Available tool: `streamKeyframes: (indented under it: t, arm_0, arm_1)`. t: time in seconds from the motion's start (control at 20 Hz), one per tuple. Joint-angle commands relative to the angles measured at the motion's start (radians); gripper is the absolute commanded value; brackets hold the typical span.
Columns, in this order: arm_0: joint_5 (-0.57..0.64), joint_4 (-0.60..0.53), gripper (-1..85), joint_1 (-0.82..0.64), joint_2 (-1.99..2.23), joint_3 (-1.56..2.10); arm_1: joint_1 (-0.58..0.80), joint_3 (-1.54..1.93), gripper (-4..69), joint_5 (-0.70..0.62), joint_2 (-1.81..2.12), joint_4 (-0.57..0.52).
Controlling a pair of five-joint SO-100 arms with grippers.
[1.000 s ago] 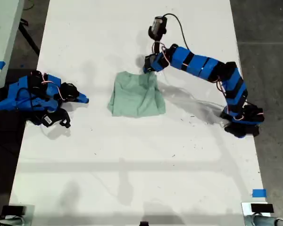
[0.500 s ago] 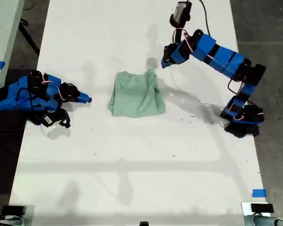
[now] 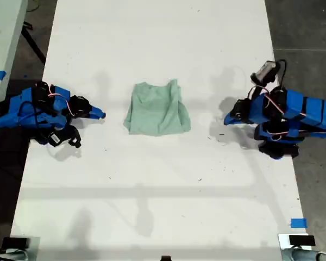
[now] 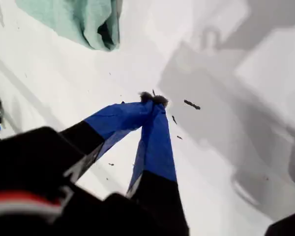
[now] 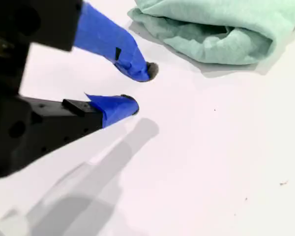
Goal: Fold t-shirt
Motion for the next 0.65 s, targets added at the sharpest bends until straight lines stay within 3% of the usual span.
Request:
streamKeyframes:
  t: [0.0, 0.1, 0.2, 0.3, 0.4, 0.5, 0.6]
  arm_0:
    - [-0.005, 0.003, 10.1, -0.005, 0.005, -0.009]
    - [-0.005, 0.003, 10.1, -0.005, 0.005, -0.008]
    - [-0.005, 0.003, 10.1, -0.005, 0.005, -0.008]
    - [-0.005, 0.003, 10.1, -0.005, 0.005, -0.008]
    - [-0.005, 0.003, 10.1, -0.005, 0.005, -0.008]
    - [-0.005, 0.003, 10.1, -0.005, 0.005, -0.008]
    - [-0.005, 0.003, 10.1, -0.005, 0.005, -0.008]
  arm_1:
    - [-0.075, 0.167, -1.1, 0.08, 0.388, 0.08]
    - [-0.078, 0.164, -1.1, 0.092, 0.373, 0.075]
    - [-0.063, 0.179, -1.0, 0.02, 0.383, 0.074]
    - [-0.061, 0.259, 0.3, 0.06, 0.38, 0.028]
    - [-0.055, 0.261, 1.5, -0.186, 0.385, 0.026]
    - [-0.057, 0.261, 1.5, -0.644, 0.385, 0.02]
    - [-0.061, 0.261, 1.1, -0.637, 0.387, 0.021]
